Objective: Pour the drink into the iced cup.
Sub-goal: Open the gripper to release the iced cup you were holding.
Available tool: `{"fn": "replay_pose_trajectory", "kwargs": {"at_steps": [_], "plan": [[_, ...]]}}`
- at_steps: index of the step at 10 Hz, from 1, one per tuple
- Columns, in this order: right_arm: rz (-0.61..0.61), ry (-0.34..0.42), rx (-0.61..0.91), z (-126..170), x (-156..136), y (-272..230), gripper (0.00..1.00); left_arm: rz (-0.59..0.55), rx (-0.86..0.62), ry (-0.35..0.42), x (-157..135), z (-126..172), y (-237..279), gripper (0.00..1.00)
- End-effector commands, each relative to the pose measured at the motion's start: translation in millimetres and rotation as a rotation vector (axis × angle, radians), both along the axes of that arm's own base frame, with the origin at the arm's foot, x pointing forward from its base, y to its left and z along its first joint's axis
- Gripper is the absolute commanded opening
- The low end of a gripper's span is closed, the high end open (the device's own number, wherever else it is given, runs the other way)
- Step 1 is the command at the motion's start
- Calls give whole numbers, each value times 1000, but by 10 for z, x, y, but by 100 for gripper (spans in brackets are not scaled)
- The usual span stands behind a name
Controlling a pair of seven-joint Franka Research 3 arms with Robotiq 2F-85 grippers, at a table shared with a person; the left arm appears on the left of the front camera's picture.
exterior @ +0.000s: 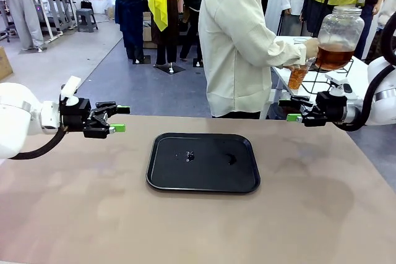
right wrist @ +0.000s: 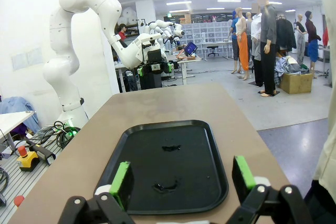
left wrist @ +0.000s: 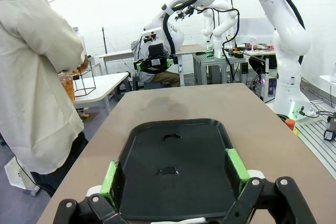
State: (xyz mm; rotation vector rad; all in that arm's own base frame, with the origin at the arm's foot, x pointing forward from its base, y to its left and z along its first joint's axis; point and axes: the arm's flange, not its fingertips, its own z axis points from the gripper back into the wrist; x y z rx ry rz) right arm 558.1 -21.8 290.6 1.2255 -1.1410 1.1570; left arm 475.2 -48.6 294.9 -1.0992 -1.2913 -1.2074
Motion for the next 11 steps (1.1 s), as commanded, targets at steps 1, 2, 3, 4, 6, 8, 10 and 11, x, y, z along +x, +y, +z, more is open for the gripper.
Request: {"fn": "replay_pose_trajectory", "kwargs": {"at_steps": [1,2,3,4,6,8,10,11], "plan": [[1,2,-1,22,1,8,100,4,6,-2,15,23,-6,100],[1,2,-1,22,1,8,100,4,6,-2,15,23,-6,100],[1,2,-1,22,1,8,100,4,6,-2,15,23,-6,100],[1,2,-1,22,1,8,100,4,6,-2,15,23,-6,100],[1,2,-1,22,1,8,100,4,6,-2,15,23,-6,100],[1,2,-1,22,1,8,100,4,6,-2,15,23,-6,100],[1,2,-1,22,1,8,100,4,6,-2,15,23,-6,100],[1,2,-1,22,1,8,100,4,6,-2,15,23,-6,100]]}}
